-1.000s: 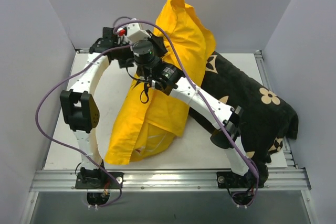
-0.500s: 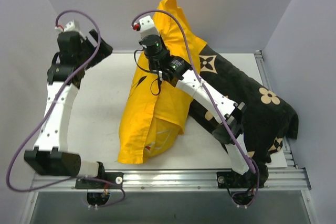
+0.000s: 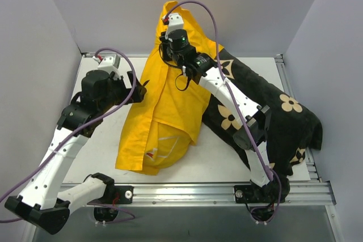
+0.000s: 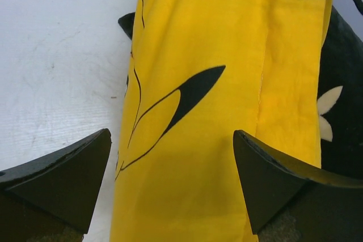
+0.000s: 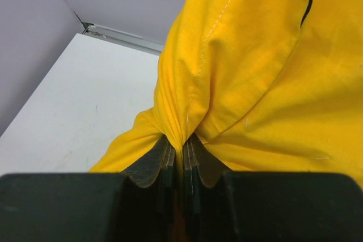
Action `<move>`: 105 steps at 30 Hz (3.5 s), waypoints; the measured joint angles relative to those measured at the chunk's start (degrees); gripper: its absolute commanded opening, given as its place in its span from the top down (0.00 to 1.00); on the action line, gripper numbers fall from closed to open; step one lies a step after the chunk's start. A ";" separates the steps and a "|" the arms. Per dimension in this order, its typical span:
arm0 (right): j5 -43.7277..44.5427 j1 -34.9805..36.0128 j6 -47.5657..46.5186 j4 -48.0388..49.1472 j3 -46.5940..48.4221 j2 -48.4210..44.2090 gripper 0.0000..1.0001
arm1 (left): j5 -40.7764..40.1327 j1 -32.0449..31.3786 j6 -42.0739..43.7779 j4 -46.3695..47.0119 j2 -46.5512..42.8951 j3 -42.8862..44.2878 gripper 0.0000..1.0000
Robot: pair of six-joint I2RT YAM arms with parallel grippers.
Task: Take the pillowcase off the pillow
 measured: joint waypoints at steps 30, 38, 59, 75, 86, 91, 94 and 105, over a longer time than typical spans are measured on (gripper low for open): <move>-3.41 -0.28 2.64 -0.72 0.55 0.02 0.85 | 2.97 -10.47 7.52 2.69 -3.37 -4.79 0.69; -4.52 0.68 0.87 -0.28 0.33 -0.55 0.25 | -1.22 -11.41 8.90 2.27 -2.05 -4.94 1.00; -28.63 -22.82 9.20 5.11 -19.52 -15.76 0.00 | -6.38 -13.77 12.81 2.23 -1.64 -5.57 1.00; -43.41 -24.04 19.15 18.62 -24.02 -5.33 1.00 | -10.16 -14.14 13.42 1.20 -0.61 -5.55 1.00; -27.63 -16.41 10.93 11.15 -27.52 -19.50 1.00 | -17.14 -5.38 10.40 -2.73 1.05 -2.49 1.00; -21.79 -12.13 7.78 6.82 -27.96 -26.16 1.00 | -16.57 3.32 9.31 -3.39 3.76 0.02 1.00; -18.58 -9.33 5.70 3.63 -27.80 -28.39 1.00 | -15.69 5.92 8.68 -3.54 6.16 2.49 1.00; -9.16 -7.74 2.89 -7.15 -25.46 -29.07 1.00 | -9.27 7.39 6.40 -0.48 19.89 7.61 1.00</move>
